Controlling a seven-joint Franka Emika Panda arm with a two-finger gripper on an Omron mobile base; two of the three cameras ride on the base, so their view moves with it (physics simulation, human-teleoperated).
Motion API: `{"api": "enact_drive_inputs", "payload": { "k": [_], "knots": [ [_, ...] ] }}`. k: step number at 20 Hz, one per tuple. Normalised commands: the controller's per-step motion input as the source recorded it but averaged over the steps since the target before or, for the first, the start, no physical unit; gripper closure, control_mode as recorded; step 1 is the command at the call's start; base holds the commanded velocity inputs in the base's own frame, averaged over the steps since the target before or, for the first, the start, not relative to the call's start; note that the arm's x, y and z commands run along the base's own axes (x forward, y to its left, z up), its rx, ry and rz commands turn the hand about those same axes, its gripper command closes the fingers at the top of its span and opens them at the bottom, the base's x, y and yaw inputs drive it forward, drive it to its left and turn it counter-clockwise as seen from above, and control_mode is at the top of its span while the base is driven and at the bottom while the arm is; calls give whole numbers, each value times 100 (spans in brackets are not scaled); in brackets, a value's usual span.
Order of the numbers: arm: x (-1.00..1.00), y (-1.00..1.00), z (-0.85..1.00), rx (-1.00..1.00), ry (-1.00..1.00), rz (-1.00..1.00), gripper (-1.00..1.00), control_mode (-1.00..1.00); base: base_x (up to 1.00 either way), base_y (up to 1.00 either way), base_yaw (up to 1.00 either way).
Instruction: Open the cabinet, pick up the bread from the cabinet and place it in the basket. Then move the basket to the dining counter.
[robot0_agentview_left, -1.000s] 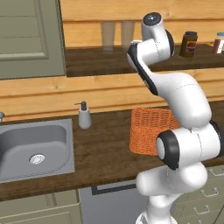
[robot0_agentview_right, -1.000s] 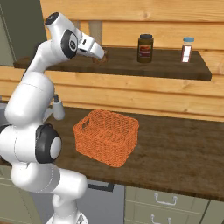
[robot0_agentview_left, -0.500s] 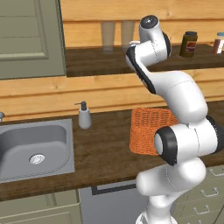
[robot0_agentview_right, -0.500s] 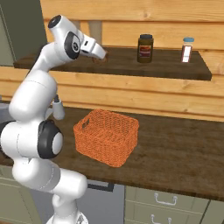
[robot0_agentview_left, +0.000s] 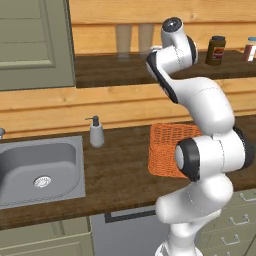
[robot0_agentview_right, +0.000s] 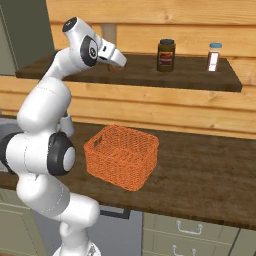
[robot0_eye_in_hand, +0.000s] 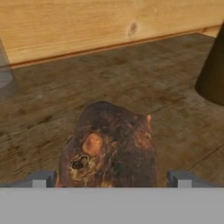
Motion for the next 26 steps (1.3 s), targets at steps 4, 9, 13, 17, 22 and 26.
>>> {"api": "enact_drive_inputs", "payload": {
  "k": [4,9,13,17,22,26],
  "knots": [
    [6,-8,-4,0,0,-1,100,-100,0,0,0],
    [-2,0,0,0,0,0,100,-100,0,0,0],
    [-81,0,0,0,-3,0,100,-100,0,0,0],
    [-100,0,0,0,-2,2,100,-100,0,0,0],
    [-100,0,0,0,0,4,100,-100,0,0,0],
    [-100,-2,0,1,0,4,100,-100,0,0,0]
  ]
}}
